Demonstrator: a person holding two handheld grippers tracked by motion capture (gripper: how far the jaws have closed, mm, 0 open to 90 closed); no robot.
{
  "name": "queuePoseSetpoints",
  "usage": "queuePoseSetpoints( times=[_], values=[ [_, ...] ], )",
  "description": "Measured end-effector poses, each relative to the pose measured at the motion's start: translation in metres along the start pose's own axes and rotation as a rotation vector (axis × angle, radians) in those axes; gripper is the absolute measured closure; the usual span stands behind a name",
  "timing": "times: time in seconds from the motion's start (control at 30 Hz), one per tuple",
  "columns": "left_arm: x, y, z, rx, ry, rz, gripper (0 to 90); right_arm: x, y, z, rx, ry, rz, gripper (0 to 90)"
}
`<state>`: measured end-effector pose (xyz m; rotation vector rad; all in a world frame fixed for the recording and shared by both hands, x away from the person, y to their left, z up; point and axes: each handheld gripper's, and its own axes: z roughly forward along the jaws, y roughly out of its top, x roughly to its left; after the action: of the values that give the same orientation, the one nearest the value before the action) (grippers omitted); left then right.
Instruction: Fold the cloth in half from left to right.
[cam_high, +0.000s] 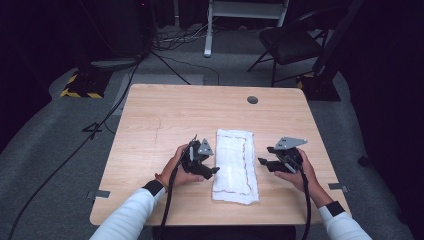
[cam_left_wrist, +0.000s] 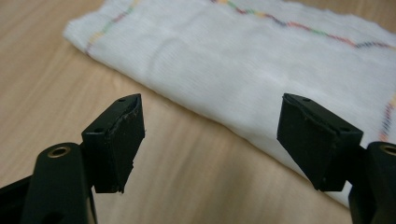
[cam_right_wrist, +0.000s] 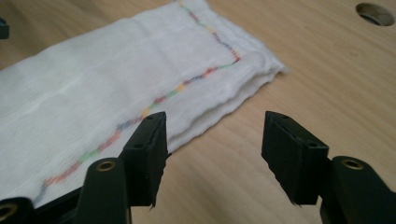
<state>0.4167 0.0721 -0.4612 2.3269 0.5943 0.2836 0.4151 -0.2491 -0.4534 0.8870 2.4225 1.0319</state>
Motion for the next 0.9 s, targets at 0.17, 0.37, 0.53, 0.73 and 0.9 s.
queuePoseSetpoints(
  times=[0.17,0.37,0.53,0.73,0.9],
  values=[
    [0.016,0.015,0.012,-0.022,0.052,0.01,25.1,-0.014,0.015,0.019,0.001,-0.04,-0.006,42.1],
    [0.042,0.03,0.034,-0.038,0.082,-0.039,25.8,-0.027,0.03,0.042,-0.004,-0.047,0.02,42.7],
    [0.06,0.033,0.054,-0.044,0.077,-0.106,26.1,-0.031,0.036,0.062,0.03,-0.062,0.016,42.8],
    [0.076,0.037,0.065,-0.041,0.089,-0.176,25.0,-0.042,0.043,0.08,0.04,-0.083,0.059,43.0],
    [0.089,0.036,0.072,-0.016,0.105,-0.249,24.8,-0.048,0.047,0.094,0.071,-0.089,0.098,43.2]
  ],
)
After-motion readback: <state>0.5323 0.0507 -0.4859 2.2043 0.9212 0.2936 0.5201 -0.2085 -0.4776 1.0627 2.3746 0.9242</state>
